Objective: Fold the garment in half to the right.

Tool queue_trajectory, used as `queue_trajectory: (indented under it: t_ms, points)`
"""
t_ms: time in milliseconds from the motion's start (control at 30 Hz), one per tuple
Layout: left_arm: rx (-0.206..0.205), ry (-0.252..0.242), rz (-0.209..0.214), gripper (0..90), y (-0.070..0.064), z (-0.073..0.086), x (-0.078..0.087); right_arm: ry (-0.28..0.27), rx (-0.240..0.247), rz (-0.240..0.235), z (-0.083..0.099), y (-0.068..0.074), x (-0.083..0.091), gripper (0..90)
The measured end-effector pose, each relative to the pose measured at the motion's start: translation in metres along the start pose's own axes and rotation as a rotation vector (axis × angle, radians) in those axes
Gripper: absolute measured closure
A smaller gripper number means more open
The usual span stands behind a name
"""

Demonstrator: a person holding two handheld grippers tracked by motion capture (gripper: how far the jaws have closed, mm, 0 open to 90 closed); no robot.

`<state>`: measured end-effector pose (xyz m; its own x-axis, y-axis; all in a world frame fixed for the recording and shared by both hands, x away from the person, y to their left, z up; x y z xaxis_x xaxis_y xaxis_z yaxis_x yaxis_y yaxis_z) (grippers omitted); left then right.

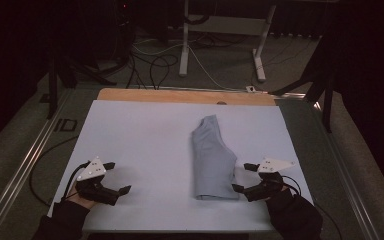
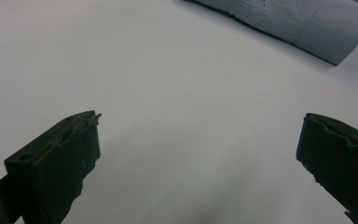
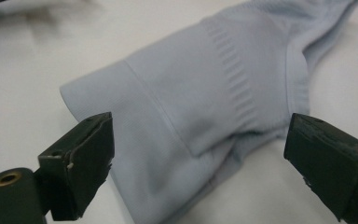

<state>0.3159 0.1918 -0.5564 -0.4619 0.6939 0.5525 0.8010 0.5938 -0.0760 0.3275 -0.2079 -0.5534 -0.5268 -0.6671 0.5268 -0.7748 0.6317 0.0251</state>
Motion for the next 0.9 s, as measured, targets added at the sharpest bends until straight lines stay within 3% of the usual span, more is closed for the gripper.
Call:
queue_trajectory:
  t_ms: [100,233,433,667,900]
  points:
    - [0.003,-0.002,0.005,0.5,0.000,0.001,0.000,0.008,-0.021,0.027,0.009,-0.003,0.001,8.4]
    - [0.004,0.003,0.005,0.5,0.000,0.002,-0.001,0.012,-0.011,0.062,0.014,-0.005,0.003,8.5]
    - [0.004,0.002,0.007,0.5,-0.001,0.003,-0.001,0.028,-0.050,0.131,0.023,-0.012,0.007,8.5]
    - [0.005,0.004,0.007,0.5,-0.001,0.005,-0.001,0.001,-0.072,0.147,0.027,-0.009,0.015,8.5]
    - [-0.003,0.000,0.006,0.5,-0.002,0.004,-0.001,0.020,-0.064,0.153,0.029,-0.008,0.012,8.5]
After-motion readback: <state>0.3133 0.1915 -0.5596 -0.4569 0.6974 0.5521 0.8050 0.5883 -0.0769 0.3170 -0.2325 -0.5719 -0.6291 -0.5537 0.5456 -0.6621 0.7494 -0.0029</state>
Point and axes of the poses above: each handheld gripper's, and its own axes: x roughly backward along the jaws, z roughly out of its underside, y roughly to its left, the point moved 9 cm from there along -x, roughly forward along the jaws, and after that the axes turned 5 degrees about z, right-handed, at the moved point
